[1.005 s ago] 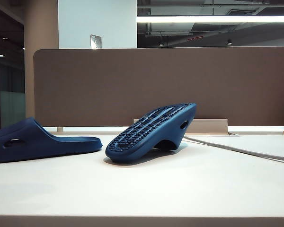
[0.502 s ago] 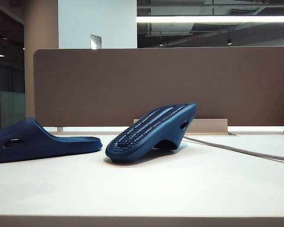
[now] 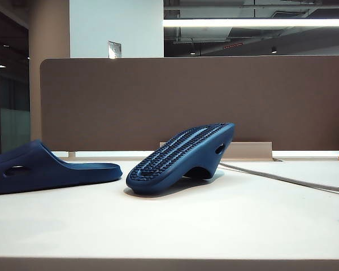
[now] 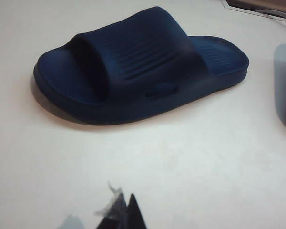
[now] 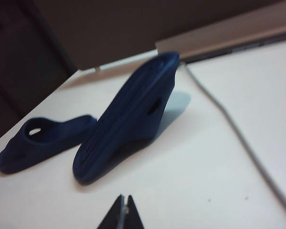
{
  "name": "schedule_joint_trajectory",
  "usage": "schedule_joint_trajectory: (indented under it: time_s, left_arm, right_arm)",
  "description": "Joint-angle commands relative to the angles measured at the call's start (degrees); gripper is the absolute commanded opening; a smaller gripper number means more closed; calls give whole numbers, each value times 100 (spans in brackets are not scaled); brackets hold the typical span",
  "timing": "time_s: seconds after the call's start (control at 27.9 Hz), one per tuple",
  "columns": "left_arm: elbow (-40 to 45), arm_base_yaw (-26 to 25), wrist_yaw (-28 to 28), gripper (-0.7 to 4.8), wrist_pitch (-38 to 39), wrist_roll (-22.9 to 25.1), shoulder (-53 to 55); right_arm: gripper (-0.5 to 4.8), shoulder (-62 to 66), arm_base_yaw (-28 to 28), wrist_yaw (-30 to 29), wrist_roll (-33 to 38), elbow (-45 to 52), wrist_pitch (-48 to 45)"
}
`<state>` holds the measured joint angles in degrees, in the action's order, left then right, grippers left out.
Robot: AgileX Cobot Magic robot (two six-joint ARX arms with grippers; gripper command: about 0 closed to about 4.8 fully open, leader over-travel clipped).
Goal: Interlock the pair of blue slippers on the table with their fronts facing up.
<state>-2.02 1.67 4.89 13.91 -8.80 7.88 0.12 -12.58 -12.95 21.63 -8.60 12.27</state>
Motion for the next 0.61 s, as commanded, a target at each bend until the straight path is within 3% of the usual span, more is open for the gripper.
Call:
schedule_joint_trajectory:
  time_s: [0.04, 0.32, 0.5, 0.57, 0.61]
  left_arm:
    - [26, 9, 31, -2, -17, -7, -2]
    - [26, 11, 31, -2, -20, -7, -2]
    - [26, 11, 37, -2, -20, -7, -2]
    - [26, 11, 37, -2, -20, -7, 0]
    - [26, 11, 44, -2, -20, -7, -2]
  right_arm:
    - [-5, 94, 0, 424, -109, -339, 330]
    - [-5, 1355, 0, 546, -232, -1370, 1005]
    - [-4, 3067, 0, 538, -1694, -2743, 1641]
    - [29, 3613, 0, 540, -2144, -3071, 1567]
    - [77, 3932, 0, 540, -2481, -3191, 1340]
